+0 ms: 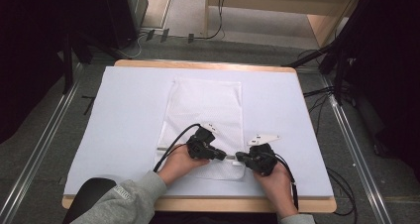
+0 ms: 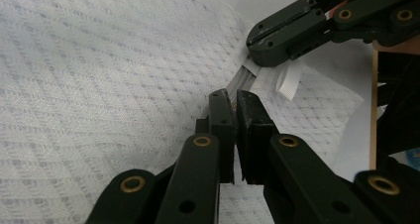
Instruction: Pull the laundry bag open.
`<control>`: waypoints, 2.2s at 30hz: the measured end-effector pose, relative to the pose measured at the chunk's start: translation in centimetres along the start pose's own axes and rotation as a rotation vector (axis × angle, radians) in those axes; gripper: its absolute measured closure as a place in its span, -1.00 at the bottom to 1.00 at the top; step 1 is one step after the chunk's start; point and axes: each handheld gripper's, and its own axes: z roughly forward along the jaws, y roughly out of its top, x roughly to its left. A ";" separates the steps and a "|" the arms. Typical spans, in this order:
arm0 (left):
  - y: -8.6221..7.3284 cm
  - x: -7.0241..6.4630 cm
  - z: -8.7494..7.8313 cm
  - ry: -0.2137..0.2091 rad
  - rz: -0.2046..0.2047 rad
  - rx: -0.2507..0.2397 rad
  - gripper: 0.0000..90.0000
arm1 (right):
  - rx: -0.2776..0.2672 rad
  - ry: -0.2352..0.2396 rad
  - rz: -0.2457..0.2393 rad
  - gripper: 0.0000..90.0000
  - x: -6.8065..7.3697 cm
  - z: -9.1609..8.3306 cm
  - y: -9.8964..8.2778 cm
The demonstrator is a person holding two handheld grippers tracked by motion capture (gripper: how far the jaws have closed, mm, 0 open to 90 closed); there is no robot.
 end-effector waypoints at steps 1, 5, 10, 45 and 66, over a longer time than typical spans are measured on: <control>0.1 0.1 0.0 -0.009 -0.005 0.001 0.95 | -0.003 0.002 -0.005 1.00 0.0 0.0 -0.1; 0.3 0.7 -0.4 -0.052 -0.049 -0.006 0.96 | -0.015 0.000 -0.025 1.00 0.0 0.0 -0.2; 0.3 1.0 -0.5 -0.070 -0.069 0.017 0.96 | -0.024 0.000 -0.043 1.00 0.1 0.0 -0.4; -0.9 2.7 -4.4 -0.081 -0.143 0.077 0.97 | -0.040 0.032 -0.069 1.00 0.0 0.1 -0.7; -2.0 3.8 -7.6 -0.048 -0.160 0.059 0.97 | -0.036 0.039 -0.061 1.00 -0.1 0.1 -0.7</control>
